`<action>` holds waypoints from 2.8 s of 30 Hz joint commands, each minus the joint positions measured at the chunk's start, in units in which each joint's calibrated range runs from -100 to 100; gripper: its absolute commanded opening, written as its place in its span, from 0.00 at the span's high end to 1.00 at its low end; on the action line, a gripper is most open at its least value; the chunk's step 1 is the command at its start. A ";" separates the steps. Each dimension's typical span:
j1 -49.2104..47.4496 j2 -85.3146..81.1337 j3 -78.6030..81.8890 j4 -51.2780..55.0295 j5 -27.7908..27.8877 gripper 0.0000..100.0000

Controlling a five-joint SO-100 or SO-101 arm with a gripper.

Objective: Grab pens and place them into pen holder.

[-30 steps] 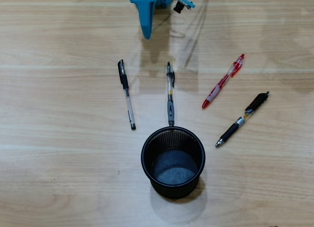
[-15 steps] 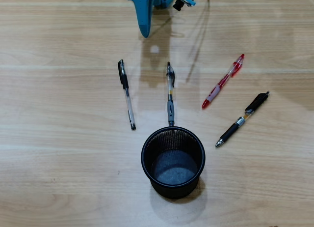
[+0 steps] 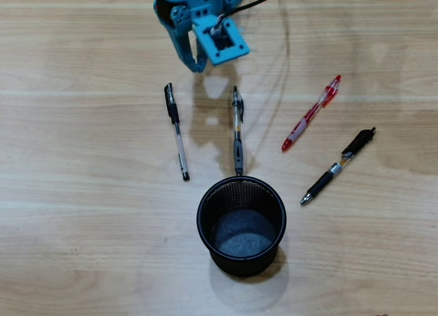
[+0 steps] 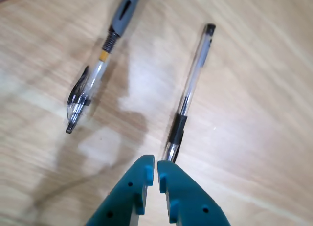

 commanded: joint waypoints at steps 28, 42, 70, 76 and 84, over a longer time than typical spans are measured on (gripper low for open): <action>5.73 43.87 -40.19 12.57 -8.94 0.77; 1.28 54.45 -43.97 10.42 -9.50 0.77; 1.28 55.21 -49.29 11.28 -10.36 0.98; 0.82 44.21 -55.87 16.53 -10.36 0.98; 0.19 30.77 -67.86 27.12 -10.72 0.98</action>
